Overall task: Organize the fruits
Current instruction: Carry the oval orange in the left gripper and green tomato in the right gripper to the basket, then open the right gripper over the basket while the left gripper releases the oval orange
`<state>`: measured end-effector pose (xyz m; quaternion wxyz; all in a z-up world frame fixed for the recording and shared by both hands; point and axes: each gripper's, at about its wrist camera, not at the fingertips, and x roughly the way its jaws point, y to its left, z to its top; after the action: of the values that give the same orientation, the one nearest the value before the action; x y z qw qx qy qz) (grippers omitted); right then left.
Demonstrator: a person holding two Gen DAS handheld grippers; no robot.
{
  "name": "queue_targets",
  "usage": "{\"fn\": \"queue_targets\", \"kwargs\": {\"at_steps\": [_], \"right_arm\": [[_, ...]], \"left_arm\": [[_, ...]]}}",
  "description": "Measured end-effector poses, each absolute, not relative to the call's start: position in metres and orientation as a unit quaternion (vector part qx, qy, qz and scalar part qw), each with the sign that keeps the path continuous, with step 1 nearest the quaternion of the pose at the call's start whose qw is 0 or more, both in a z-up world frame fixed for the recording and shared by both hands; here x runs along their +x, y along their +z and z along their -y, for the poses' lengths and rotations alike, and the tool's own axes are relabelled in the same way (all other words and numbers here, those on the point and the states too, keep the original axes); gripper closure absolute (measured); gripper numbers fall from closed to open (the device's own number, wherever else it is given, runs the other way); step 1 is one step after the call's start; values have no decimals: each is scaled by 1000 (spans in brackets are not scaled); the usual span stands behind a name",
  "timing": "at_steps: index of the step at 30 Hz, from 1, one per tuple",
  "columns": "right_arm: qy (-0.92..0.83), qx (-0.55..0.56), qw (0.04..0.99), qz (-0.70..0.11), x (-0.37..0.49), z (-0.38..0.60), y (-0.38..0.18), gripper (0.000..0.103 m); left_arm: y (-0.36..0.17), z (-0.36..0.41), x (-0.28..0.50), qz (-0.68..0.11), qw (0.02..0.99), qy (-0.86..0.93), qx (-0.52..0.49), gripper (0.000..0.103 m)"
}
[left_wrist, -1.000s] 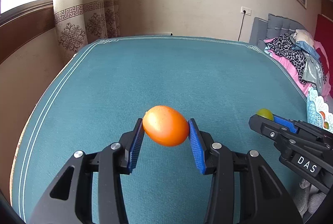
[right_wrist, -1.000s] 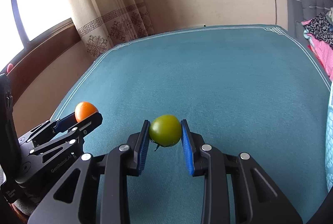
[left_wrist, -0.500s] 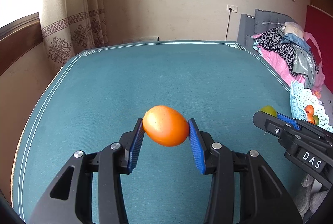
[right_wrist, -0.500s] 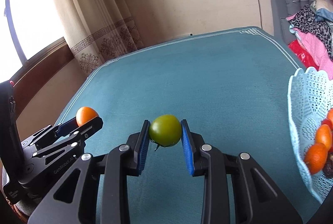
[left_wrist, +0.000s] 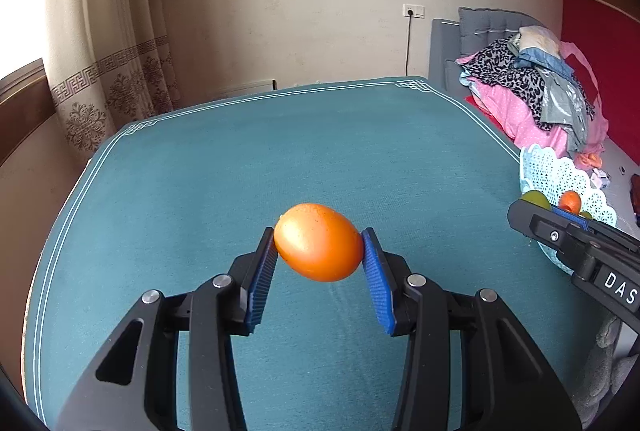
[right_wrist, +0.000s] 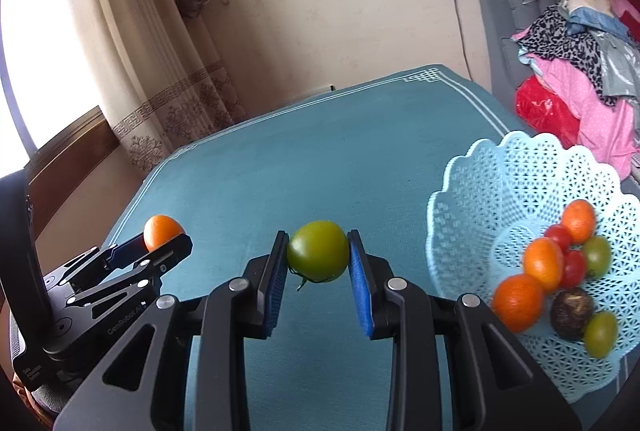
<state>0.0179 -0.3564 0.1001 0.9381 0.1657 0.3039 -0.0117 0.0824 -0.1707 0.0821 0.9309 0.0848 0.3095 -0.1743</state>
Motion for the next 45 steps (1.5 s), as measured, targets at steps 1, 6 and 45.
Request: {"fn": "queue_targets", "kwargs": {"at_steps": [1,6,45], "right_arm": [[-17,168,938,-302,16,361,101,73],[-32,176,939,-294,5,379,104,73],[-158,214,927,-265,-71,488,96,72]], "left_arm": [[83,175,81,-308,930,-178,87,59],[86,193,76,-304,928,-195,97,59],[101,318,33,-275,893,-327,142,59]]}}
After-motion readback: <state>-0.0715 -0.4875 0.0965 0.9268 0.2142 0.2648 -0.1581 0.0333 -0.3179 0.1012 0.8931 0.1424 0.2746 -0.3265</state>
